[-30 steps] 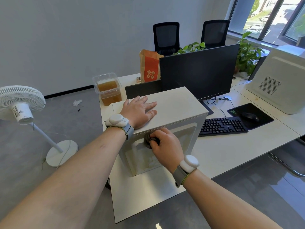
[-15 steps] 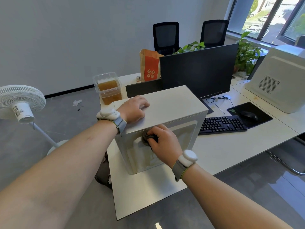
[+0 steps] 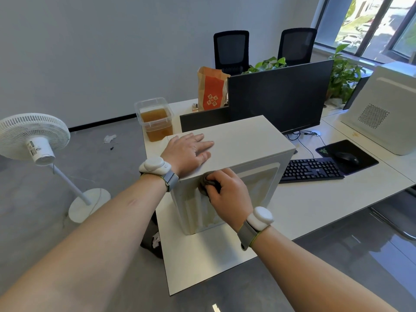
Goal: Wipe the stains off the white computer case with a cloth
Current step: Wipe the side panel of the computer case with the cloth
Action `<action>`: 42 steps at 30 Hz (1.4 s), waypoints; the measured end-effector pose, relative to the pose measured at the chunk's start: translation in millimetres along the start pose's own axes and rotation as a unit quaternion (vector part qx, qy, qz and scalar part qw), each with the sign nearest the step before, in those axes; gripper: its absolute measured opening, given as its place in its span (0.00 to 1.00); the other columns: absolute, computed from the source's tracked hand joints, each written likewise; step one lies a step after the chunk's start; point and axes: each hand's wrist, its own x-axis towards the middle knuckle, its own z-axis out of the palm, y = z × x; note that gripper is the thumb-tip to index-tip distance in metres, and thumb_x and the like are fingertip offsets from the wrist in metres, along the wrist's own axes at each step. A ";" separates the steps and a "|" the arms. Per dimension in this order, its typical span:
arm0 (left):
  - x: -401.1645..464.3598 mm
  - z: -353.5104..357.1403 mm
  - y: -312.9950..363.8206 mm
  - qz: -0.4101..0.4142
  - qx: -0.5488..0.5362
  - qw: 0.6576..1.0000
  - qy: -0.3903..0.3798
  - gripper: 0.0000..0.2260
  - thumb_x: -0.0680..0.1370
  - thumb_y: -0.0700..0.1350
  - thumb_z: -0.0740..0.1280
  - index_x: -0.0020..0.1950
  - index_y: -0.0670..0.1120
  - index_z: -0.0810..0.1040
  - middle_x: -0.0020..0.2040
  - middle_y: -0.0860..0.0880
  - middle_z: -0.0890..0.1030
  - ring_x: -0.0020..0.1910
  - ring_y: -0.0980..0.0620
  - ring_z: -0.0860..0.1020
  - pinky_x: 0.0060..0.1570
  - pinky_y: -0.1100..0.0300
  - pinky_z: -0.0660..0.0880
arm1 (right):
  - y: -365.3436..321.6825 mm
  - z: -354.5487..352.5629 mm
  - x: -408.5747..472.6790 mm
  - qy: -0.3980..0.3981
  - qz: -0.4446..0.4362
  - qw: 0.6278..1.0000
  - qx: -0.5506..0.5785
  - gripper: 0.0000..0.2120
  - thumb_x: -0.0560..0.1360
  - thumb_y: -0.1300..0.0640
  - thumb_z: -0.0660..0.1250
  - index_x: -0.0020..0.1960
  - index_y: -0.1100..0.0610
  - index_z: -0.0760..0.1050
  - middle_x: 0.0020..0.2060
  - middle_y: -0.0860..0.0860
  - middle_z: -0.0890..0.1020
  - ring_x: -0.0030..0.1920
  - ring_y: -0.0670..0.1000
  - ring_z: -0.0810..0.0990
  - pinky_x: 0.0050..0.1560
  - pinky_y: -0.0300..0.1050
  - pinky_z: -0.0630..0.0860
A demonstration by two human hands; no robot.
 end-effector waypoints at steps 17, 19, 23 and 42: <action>-0.9 -0.2 0.5 0.002 -0.012 0.999 0.033 0.22 0.83 0.63 0.53 0.78 0.64 0.66 0.80 0.56 0.64 0.80 0.50 0.59 0.78 0.44 0.54 | -17.5 17.4 -5.3 0.004 0.004 1.000 -0.002 0.06 0.75 0.60 0.69 0.49 0.53 0.81 0.46 0.44 0.77 0.42 0.51 0.77 0.43 0.47 0.78; -0.8 0.5 0.6 0.002 -0.017 0.999 0.035 0.22 0.83 0.63 0.53 0.78 0.64 0.66 0.80 0.56 0.64 0.80 0.50 0.60 0.77 0.43 0.54 | -15.4 20.3 -5.7 0.007 -0.014 1.000 0.009 0.06 0.74 0.62 0.69 0.48 0.53 0.80 0.46 0.45 0.77 0.41 0.51 0.77 0.42 0.47 0.78; -0.1 -1.2 0.1 0.001 -0.015 1.000 0.028 0.22 0.83 0.63 0.54 0.78 0.64 0.66 0.80 0.56 0.64 0.80 0.49 0.60 0.77 0.43 0.55 | -15.9 27.1 -9.9 -0.027 0.023 0.999 -0.025 0.06 0.74 0.60 0.69 0.49 0.53 0.81 0.47 0.45 0.78 0.44 0.52 0.78 0.44 0.49 0.78; 2.4 2.4 -0.4 0.005 -0.018 0.999 0.033 0.23 0.82 0.64 0.53 0.76 0.65 0.67 0.79 0.56 0.66 0.79 0.50 0.61 0.77 0.41 0.56 | -32.6 41.6 -17.7 0.007 0.003 0.999 0.041 0.06 0.76 0.61 0.70 0.52 0.55 0.81 0.48 0.47 0.79 0.45 0.50 0.78 0.45 0.43 0.76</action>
